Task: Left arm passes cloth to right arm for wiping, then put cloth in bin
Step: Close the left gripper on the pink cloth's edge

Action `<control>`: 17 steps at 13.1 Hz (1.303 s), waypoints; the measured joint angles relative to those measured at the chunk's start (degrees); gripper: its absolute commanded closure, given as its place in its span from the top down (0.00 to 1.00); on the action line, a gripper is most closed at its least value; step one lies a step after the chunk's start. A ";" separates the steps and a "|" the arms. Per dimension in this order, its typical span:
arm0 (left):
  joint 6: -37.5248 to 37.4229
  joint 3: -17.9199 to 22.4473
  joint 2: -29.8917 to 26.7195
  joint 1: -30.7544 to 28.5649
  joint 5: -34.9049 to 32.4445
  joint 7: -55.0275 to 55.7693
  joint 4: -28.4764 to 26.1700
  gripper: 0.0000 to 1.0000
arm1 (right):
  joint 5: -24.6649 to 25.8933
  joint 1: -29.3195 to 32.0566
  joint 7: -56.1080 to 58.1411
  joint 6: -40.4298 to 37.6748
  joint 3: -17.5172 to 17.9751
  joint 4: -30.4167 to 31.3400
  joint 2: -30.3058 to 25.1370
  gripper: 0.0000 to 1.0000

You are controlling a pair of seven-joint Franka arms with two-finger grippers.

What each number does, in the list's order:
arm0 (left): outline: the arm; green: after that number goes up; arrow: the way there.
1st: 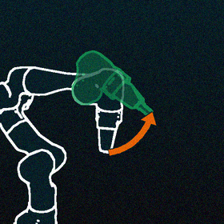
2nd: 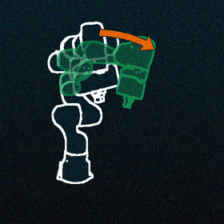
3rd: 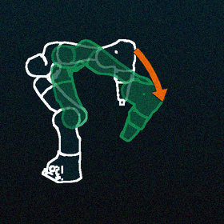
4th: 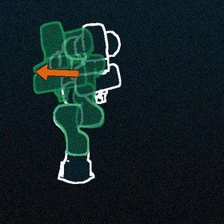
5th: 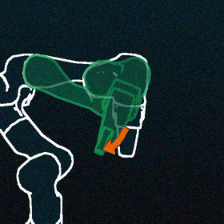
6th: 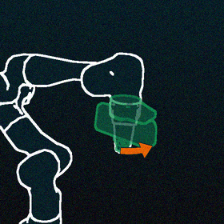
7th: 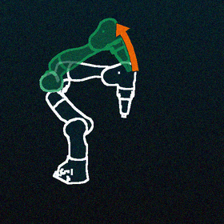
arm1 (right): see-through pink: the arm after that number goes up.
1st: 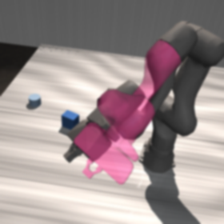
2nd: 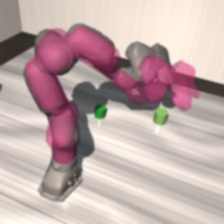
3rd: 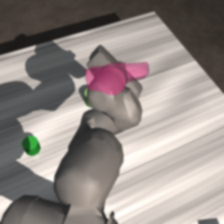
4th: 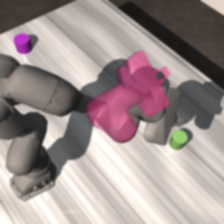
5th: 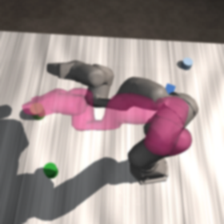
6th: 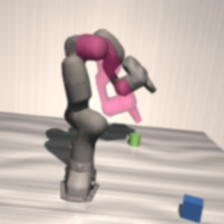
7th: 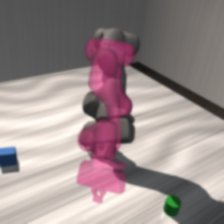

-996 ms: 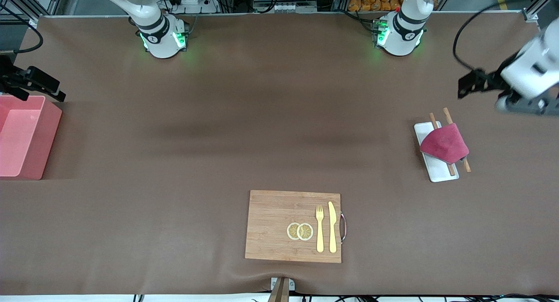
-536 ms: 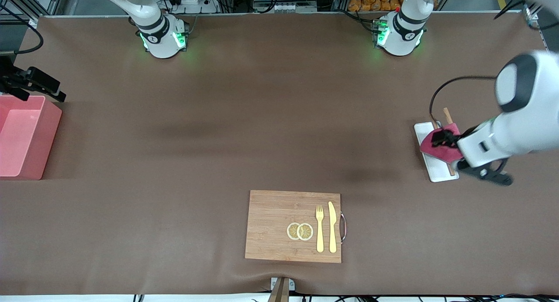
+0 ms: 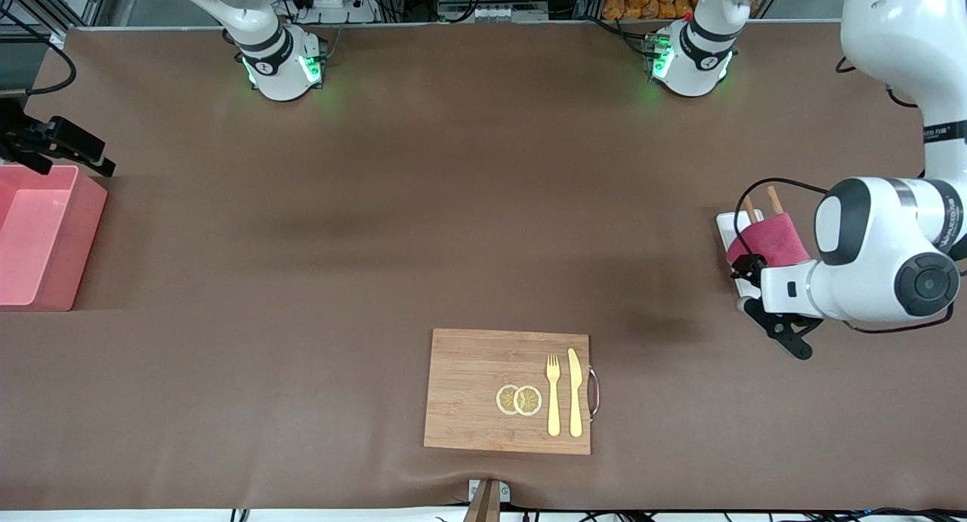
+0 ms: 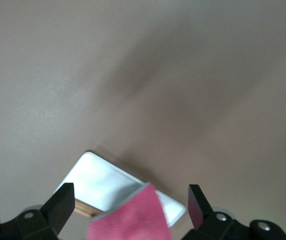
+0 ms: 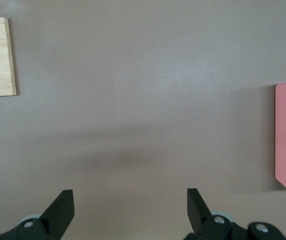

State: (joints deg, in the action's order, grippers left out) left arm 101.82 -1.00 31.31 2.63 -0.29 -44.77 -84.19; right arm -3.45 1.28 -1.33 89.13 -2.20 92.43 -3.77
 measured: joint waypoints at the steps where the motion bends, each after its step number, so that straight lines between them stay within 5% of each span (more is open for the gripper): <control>1: 0.00 0.04 0.85 -0.01 -0.99 -2.28 0.23 1.00 | 0.00 0.00 0.00 0.00 0.00 0.00 0.00 1.00; 8: -0.21 0.37 3.89 -2.05 -8.08 -5.33 -0.71 1.00 | 0.15 0.01 -0.06 0.09 -0.39 0.00 0.03 1.00; 17: -2.45 -0.12 3.91 -5.02 -8.18 -3.97 -5.36 1.00 | 0.18 -0.03 -0.06 0.15 -0.20 0.00 0.80 1.00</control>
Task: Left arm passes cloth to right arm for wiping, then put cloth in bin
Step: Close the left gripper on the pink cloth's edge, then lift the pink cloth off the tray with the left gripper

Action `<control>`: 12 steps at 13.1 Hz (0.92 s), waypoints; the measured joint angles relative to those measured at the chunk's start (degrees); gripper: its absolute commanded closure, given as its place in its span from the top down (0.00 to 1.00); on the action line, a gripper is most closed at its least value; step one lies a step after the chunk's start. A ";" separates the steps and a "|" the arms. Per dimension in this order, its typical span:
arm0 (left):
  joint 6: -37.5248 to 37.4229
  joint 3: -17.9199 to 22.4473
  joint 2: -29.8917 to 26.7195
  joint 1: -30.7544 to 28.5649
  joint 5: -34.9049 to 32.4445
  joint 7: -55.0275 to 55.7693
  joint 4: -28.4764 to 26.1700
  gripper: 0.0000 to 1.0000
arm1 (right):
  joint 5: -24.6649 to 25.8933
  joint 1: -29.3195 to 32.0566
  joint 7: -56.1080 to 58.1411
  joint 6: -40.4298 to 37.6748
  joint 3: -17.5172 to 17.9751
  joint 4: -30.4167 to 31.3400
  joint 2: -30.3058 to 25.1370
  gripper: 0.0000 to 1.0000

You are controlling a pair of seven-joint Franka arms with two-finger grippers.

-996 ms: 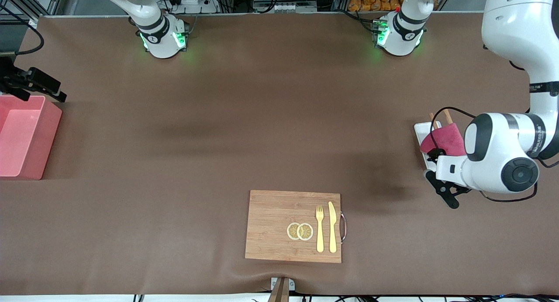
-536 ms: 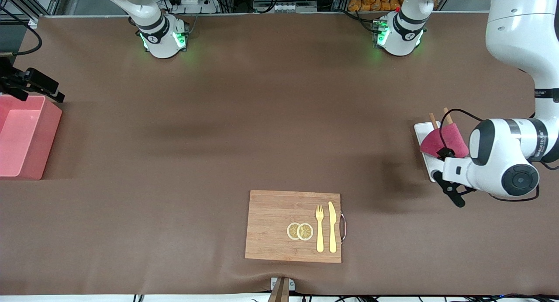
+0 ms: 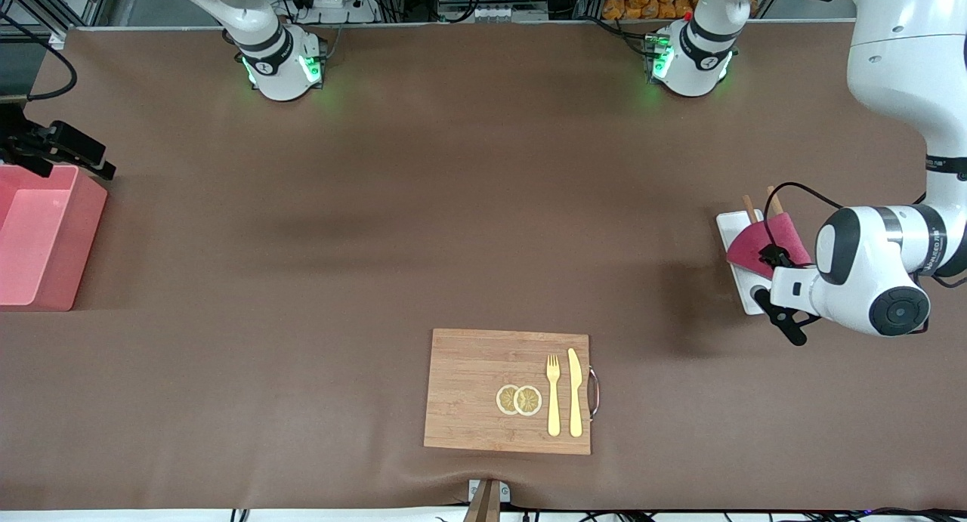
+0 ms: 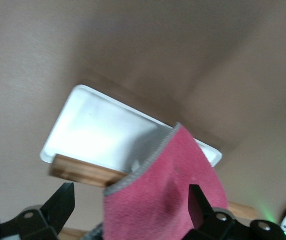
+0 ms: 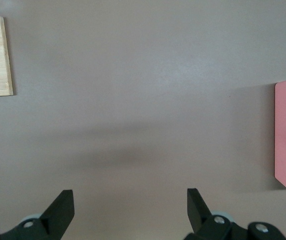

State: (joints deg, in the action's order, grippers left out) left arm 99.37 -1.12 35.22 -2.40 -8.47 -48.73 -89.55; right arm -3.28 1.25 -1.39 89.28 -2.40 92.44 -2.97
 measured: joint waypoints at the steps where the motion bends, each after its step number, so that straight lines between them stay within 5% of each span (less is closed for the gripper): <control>1: -1.13 -0.15 -0.02 0.04 0.00 0.75 0.00 1.00 | 0.00 0.00 0.00 0.01 0.00 0.00 0.15 1.00; 2: -1.95 -0.20 -0.08 0.06 0.00 1.31 -0.02 0.80 | 0.00 0.00 0.00 0.03 0.00 0.00 0.26 1.00; 3: -2.53 -0.21 -0.25 0.07 0.00 1.62 -0.11 0.30 | 0.00 0.00 0.00 0.03 0.00 0.00 0.32 1.00; 4: -3.03 -0.18 -0.52 0.05 0.00 1.99 -0.33 0.00 | 0.00 0.00 0.00 0.03 -0.01 0.00 0.37 1.00; 12: -3.93 -0.05 -1.44 -0.06 -0.25 4.83 -1.31 0.00 | 0.00 0.00 0.00 0.50 0.00 0.00 0.67 1.00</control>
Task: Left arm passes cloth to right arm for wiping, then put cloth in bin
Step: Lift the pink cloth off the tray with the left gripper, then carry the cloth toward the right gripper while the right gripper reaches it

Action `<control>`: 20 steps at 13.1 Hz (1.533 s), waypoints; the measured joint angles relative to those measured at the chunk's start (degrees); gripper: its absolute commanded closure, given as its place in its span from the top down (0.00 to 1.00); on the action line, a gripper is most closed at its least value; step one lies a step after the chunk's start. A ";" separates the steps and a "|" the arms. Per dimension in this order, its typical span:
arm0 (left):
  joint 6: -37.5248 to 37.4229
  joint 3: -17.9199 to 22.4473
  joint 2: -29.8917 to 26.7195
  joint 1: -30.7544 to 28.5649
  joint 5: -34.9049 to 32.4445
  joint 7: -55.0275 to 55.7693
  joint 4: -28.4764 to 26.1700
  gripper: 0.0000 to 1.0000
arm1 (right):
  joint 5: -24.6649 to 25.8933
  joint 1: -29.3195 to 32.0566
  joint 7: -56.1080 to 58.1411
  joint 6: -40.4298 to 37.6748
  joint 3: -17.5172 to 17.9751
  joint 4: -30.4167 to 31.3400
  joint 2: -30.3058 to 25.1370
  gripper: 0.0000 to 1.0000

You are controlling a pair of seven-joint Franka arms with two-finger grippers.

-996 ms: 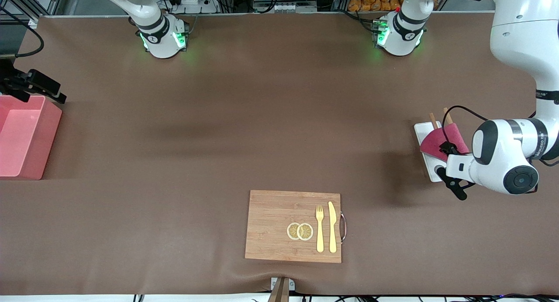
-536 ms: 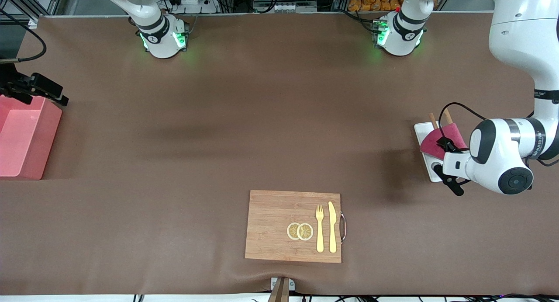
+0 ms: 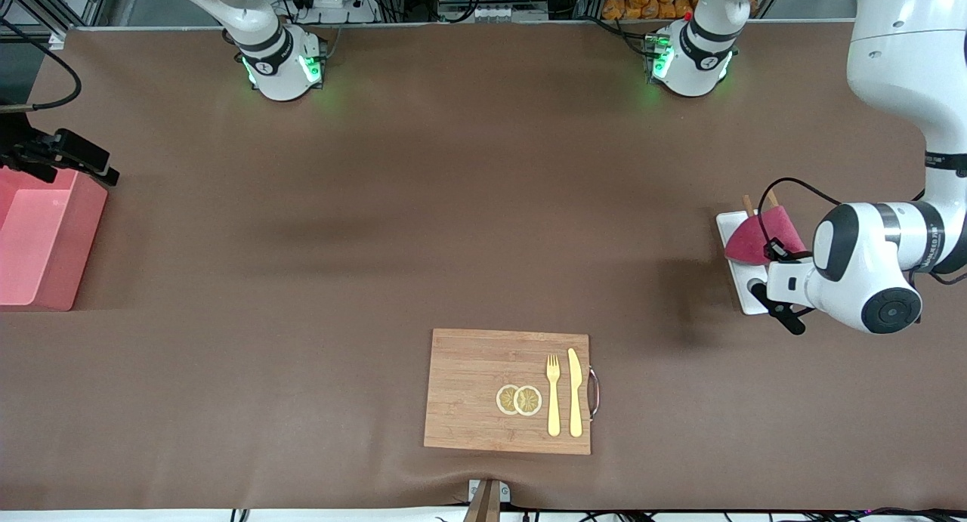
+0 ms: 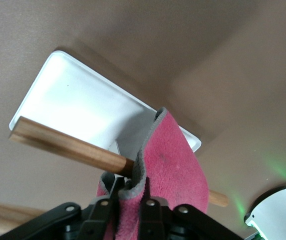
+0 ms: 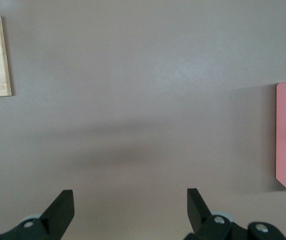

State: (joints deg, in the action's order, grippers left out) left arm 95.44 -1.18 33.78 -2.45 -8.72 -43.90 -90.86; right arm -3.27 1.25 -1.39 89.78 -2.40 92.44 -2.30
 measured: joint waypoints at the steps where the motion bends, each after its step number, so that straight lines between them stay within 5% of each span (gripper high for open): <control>1: 0.01 -0.06 -0.19 0.03 0.00 0.07 0.01 0.00 | 0.00 0.00 0.00 0.02 0.00 0.00 0.01 1.00; 9: -3.89 -0.18 -8.15 0.07 0.40 1.63 2.36 0.00 | -0.07 0.00 -0.09 0.10 0.03 -0.05 0.03 1.00; 13: -10.31 -1.31 -15.00 0.13 7.36 8.68 4.32 0.00 | -5.02 -0.10 -6.71 -0.70 0.14 -0.93 0.02 1.00; 20: -12.44 -19.38 -15.98 1.00 9.13 40.53 8.25 0.00 | -12.03 -6.37 -39.21 -5.08 0.69 -1.30 2.20 1.00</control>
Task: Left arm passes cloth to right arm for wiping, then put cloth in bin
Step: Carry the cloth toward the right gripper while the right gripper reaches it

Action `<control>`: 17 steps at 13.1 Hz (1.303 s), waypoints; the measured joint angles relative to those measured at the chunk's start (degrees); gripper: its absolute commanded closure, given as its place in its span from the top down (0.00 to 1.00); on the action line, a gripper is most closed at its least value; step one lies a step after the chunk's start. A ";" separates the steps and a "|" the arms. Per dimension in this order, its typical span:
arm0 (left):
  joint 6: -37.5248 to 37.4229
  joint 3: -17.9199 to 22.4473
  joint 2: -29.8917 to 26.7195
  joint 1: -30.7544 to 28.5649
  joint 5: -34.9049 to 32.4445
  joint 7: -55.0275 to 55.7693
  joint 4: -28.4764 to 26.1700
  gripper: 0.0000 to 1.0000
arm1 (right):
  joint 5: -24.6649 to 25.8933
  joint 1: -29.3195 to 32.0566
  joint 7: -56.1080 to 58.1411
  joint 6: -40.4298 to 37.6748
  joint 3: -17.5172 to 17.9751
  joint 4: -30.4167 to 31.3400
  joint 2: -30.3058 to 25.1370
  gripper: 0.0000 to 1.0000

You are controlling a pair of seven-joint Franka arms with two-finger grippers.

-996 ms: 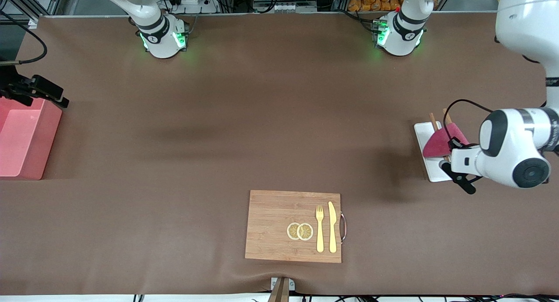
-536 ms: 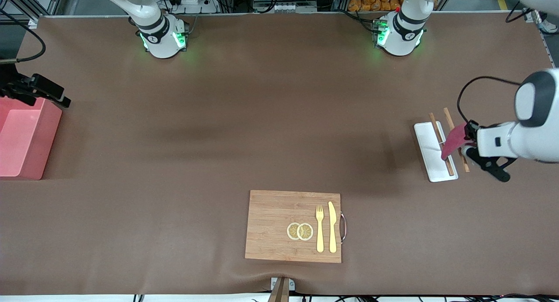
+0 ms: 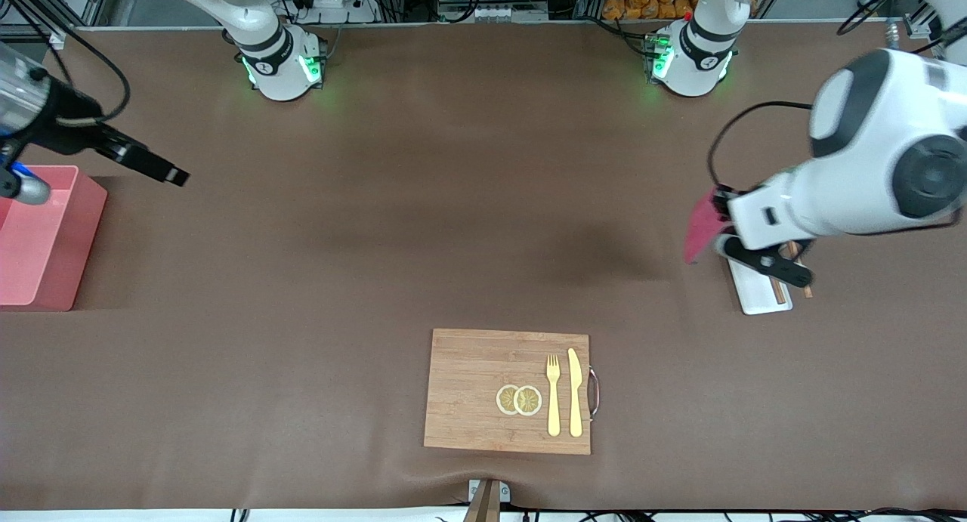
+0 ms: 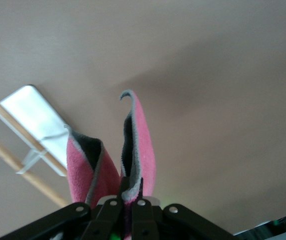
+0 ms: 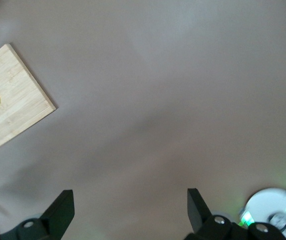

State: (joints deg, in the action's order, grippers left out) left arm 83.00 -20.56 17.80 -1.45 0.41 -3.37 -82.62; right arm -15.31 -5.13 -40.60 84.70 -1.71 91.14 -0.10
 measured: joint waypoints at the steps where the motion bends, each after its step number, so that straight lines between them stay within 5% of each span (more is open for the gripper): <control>1: 0.06 -2.85 0.07 0.25 0.15 4.86 0.07 0.00 | -1.97 -0.28 -4.05 -1.18 0.01 0.01 0.93 1.00; 4: 1.86 -8.46 1.11 2.81 2.31 16.62 1.17 0.00 | -8.01 -2.68 -18.10 -2.96 0.02 0.05 4.32 1.00; 9: 13.60 -9.12 4.41 9.81 18.04 27.26 1.60 0.00 | -23.04 -4.37 -33.71 -2.98 -0.22 0.18 11.39 1.00; 12: 24.10 -9.30 7.24 17.31 19.87 33.64 1.67 0.00 | -31.05 -4.78 -36.12 -2.13 -0.24 0.40 15.88 1.00; 17: 40.88 -9.33 8.68 27.91 19.92 49.19 1.93 0.00 | -34.25 -10.40 -37.59 5.50 -0.11 5.60 18.75 1.00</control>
State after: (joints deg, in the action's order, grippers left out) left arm 123.88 -29.89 26.48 26.46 20.33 45.82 -80.69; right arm -49.56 -15.53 -78.20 90.20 -1.82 96.74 18.66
